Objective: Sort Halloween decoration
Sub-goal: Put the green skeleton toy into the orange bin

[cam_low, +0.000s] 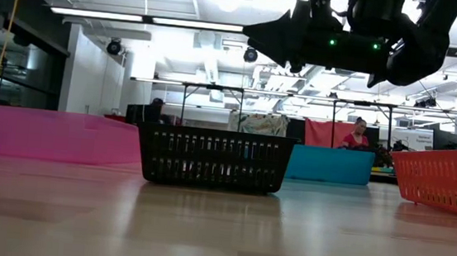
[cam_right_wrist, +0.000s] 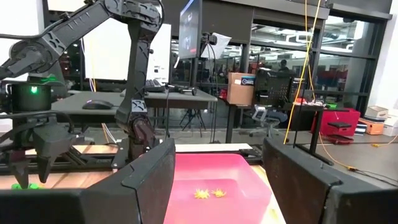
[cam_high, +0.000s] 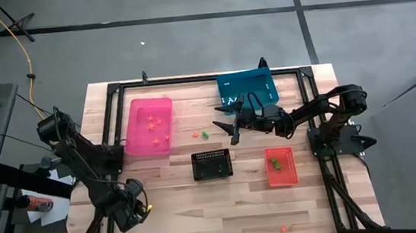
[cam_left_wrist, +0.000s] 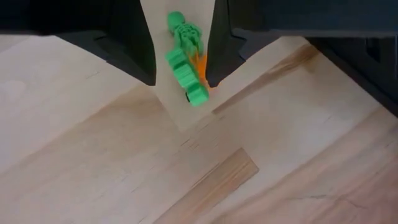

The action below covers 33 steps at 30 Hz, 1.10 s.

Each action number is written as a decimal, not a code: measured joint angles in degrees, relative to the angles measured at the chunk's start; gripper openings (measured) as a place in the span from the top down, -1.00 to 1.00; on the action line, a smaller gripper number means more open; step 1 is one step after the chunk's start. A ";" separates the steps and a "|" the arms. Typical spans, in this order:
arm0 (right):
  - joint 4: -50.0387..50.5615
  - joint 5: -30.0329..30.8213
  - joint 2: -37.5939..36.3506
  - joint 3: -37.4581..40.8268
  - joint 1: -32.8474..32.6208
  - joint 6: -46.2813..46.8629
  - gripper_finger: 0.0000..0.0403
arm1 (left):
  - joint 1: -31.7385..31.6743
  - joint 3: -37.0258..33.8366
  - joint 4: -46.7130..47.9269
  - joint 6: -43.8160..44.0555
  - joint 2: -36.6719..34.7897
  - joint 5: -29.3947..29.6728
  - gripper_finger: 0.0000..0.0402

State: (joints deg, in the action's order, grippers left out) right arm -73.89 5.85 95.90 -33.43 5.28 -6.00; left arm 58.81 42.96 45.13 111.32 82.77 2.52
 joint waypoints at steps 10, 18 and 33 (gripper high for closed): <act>0.46 0.00 0.00 0.00 0.00 0.00 -0.17 | -0.35 0.49 -1.75 -1.22 5.87 -2.79 0.34; 0.40 0.00 0.00 0.00 0.00 0.00 -0.17 | -1.85 3.92 3.10 -3.95 6.30 -2.82 0.41; 0.46 0.00 0.00 0.00 0.00 0.00 -0.17 | -1.77 4.55 4.32 -1.44 7.03 -2.26 0.43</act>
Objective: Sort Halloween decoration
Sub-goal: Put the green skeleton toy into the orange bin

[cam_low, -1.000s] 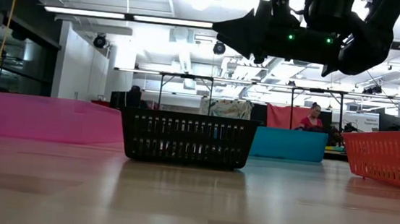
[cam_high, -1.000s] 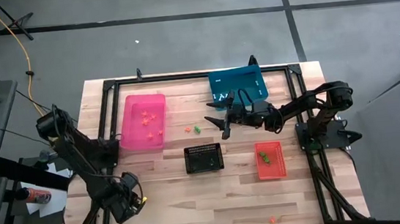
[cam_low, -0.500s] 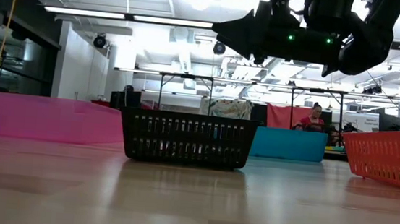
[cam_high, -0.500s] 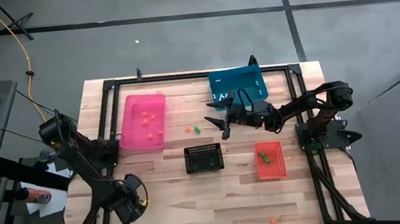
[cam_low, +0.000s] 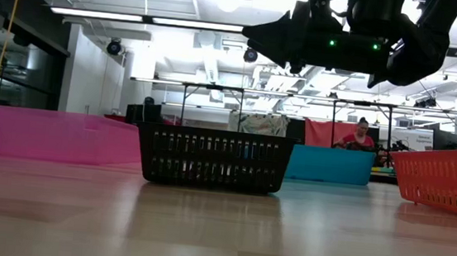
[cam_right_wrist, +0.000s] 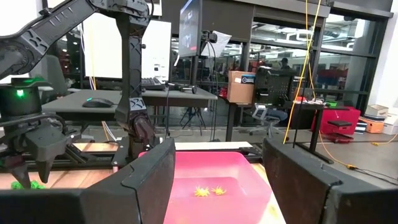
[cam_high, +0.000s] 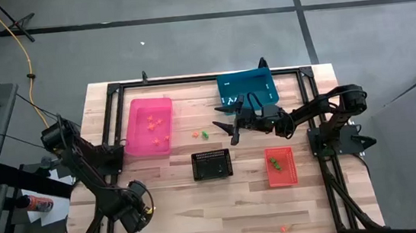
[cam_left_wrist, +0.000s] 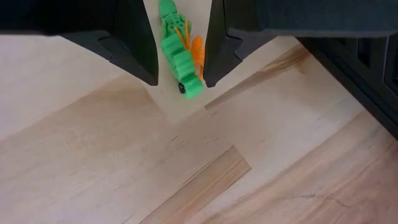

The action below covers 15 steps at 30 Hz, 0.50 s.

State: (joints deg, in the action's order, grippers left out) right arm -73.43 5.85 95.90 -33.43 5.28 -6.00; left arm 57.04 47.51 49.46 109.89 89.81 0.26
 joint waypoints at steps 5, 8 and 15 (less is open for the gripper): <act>0.12 0.00 -0.01 0.00 0.00 0.00 -0.17 | 0.02 0.00 0.02 0.02 1.88 -1.49 0.43; 0.37 0.00 0.00 0.01 0.00 0.00 -0.17 | 0.01 0.00 0.17 0.00 2.05 -1.36 0.43; 0.35 0.02 0.00 0.00 0.00 -0.26 -0.17 | -0.02 0.00 0.45 -0.47 2.05 -1.20 0.55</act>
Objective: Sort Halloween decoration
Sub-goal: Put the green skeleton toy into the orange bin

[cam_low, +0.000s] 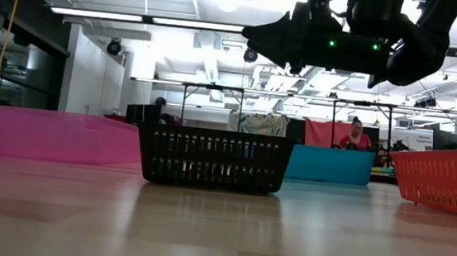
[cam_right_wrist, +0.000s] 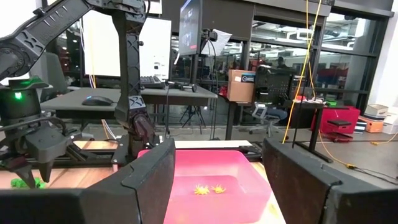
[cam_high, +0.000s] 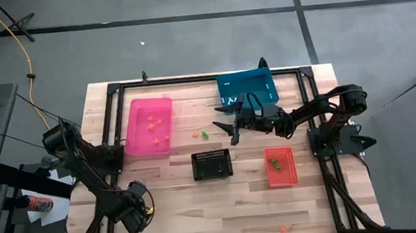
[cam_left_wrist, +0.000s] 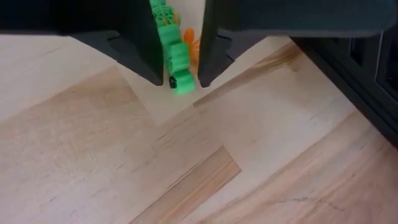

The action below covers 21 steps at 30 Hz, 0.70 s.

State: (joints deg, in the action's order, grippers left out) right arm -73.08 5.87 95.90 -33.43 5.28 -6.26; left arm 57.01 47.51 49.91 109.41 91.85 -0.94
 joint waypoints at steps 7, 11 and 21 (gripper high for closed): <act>0.00 -0.01 0.00 0.01 0.00 -0.02 -0.17 | 0.00 0.00 0.50 -1.98 -0.90 0.23 0.95; 0.00 0.00 0.00 0.00 0.00 -0.02 -0.17 | -0.01 0.00 2.44 -1.66 -3.22 2.90 0.93; -0.01 -0.01 0.00 0.01 0.00 0.02 -0.17 | -1.24 -0.03 5.38 -6.56 -7.06 28.34 1.00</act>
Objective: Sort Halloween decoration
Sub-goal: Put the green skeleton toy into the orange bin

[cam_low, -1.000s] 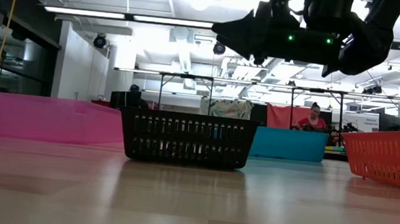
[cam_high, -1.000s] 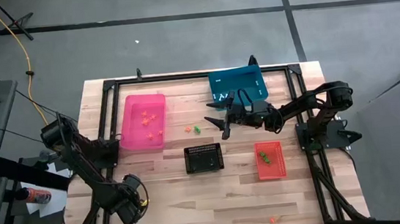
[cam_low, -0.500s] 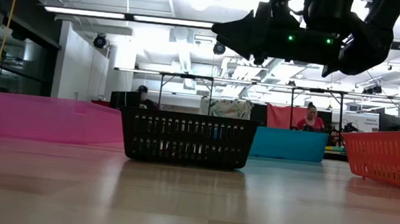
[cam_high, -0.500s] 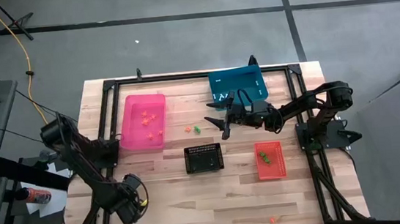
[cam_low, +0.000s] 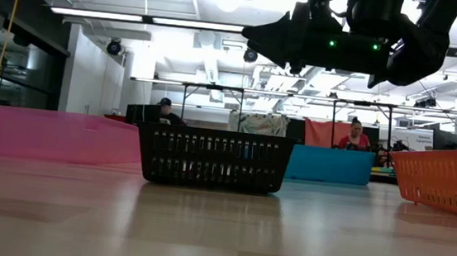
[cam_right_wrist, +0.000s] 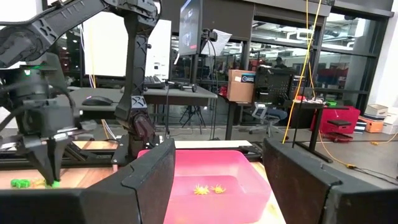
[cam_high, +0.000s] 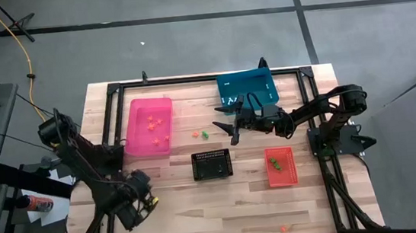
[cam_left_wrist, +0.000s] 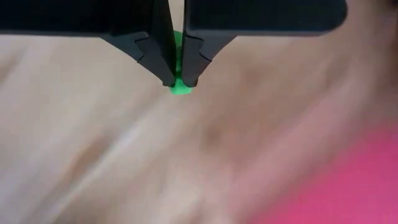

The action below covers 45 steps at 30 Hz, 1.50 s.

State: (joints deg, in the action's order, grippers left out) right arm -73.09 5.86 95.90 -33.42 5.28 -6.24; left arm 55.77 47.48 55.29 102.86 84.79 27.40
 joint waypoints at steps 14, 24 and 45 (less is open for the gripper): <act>-0.03 -2.62 0.00 0.01 -0.07 0.26 -0.17 | -34.55 -12.55 -60.24 -71.72 -1.03 5.25 1.00; 0.39 -16.46 -0.02 0.20 -1.41 3.83 -0.17 | -47.95 -12.52 -80.69 -99.24 -6.64 -8.29 1.00; 26.98 -1.50 -12.61 0.18 -13.54 1.64 -0.17 | -50.58 -27.76 -118.47 -105.99 -5.92 -19.30 1.00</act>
State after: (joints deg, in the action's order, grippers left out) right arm -46.11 4.36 83.29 -33.23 -8.26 -4.60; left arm 5.19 19.71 -63.18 -3.13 78.87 8.10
